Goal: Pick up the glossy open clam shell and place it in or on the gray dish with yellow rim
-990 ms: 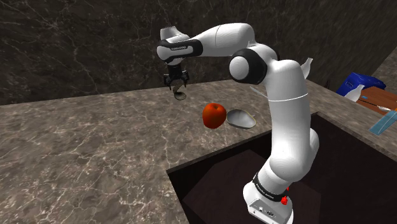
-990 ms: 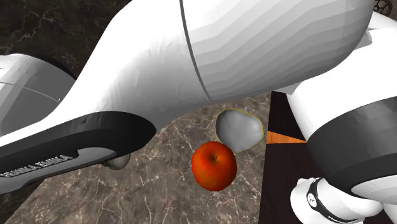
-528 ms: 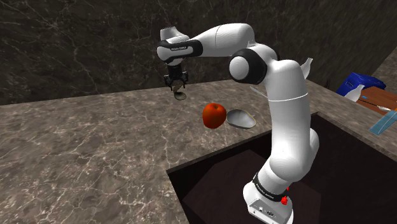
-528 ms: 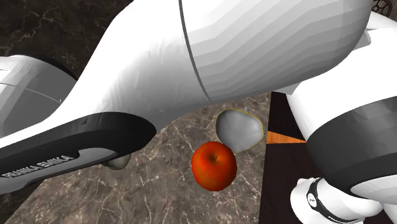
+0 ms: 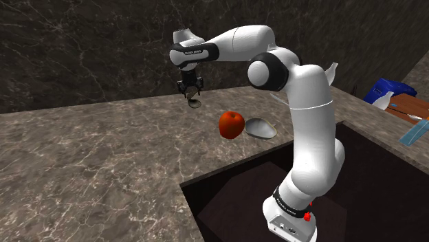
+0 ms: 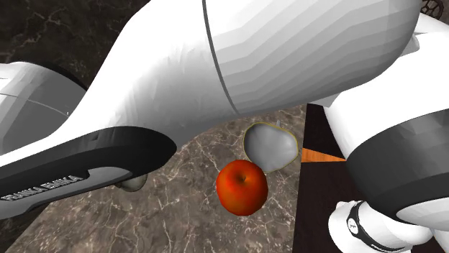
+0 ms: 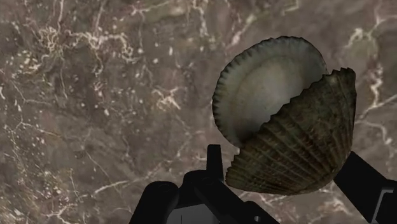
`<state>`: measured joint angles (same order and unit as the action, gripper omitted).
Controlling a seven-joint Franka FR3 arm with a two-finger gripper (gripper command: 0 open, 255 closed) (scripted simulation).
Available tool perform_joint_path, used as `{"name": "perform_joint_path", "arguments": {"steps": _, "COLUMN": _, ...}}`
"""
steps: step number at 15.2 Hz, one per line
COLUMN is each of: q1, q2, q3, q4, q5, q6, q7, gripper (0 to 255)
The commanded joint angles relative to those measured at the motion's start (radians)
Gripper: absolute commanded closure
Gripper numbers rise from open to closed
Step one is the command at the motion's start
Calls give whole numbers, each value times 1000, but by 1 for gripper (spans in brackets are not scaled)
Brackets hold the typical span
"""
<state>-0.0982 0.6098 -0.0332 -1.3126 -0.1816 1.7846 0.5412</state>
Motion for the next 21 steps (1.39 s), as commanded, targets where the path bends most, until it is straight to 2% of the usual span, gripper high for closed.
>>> {"name": "perform_joint_path", "arguments": {"steps": 1, "q1": 0, "q2": -1, "q3": 0, "q4": -3, "q5": 0, "q6": 1, "q7": 0, "gripper": 255}}
{"name": "perform_joint_path", "arguments": {"steps": 12, "q1": 2, "q2": -20, "q3": -1, "q4": 114, "q5": 3, "q6": -132, "q7": -23, "gripper": 255}}
{"name": "perform_joint_path", "arguments": {"steps": 21, "q1": 4, "q2": -6, "q3": -3, "q4": 256, "q5": 5, "q6": -259, "q7": -45, "gripper": 255}}
